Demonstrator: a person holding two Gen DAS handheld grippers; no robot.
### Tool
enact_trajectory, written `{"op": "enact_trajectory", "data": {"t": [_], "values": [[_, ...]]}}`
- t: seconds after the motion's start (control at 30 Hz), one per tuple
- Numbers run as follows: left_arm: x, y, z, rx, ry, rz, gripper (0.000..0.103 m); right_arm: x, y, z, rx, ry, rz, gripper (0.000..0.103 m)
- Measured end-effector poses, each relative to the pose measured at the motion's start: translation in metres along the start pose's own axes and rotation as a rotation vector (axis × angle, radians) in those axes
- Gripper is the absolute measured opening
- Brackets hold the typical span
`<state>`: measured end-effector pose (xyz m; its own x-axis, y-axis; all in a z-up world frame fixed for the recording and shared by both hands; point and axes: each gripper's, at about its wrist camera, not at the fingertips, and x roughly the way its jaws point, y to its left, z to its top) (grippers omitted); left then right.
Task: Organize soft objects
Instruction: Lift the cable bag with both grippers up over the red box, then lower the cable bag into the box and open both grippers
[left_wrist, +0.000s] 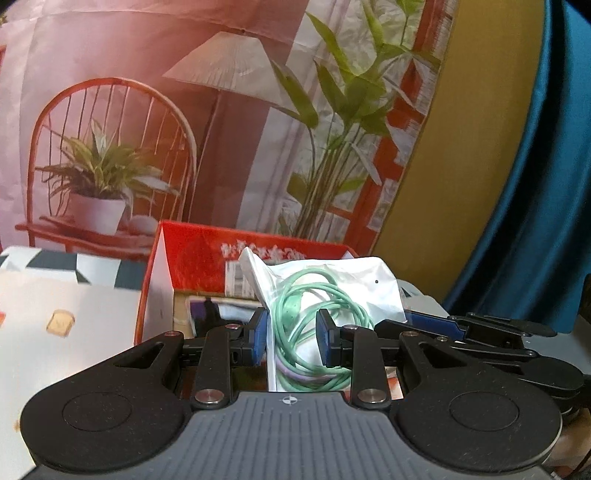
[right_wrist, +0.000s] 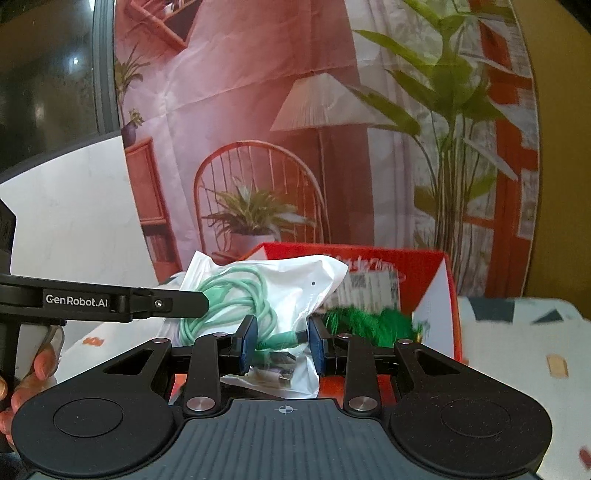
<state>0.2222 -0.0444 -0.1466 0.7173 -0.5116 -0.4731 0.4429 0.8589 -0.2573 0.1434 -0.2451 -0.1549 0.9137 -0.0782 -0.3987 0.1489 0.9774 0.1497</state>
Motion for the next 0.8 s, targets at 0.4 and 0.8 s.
{"op": "enact_trajectory", "data": {"t": [0.4, 0.8], "values": [[0.075, 0.022, 0.030, -0.009, 0.112, 0.067, 0.030, 0.082, -0.039, 0.024, 0.047, 0.067, -0.003, 0.028], [0.138, 0.025, 0.019, 0.047, 0.319, 0.181, 0.030, 0.146, -0.067, 0.006, 0.146, 0.271, -0.022, 0.029]]}}
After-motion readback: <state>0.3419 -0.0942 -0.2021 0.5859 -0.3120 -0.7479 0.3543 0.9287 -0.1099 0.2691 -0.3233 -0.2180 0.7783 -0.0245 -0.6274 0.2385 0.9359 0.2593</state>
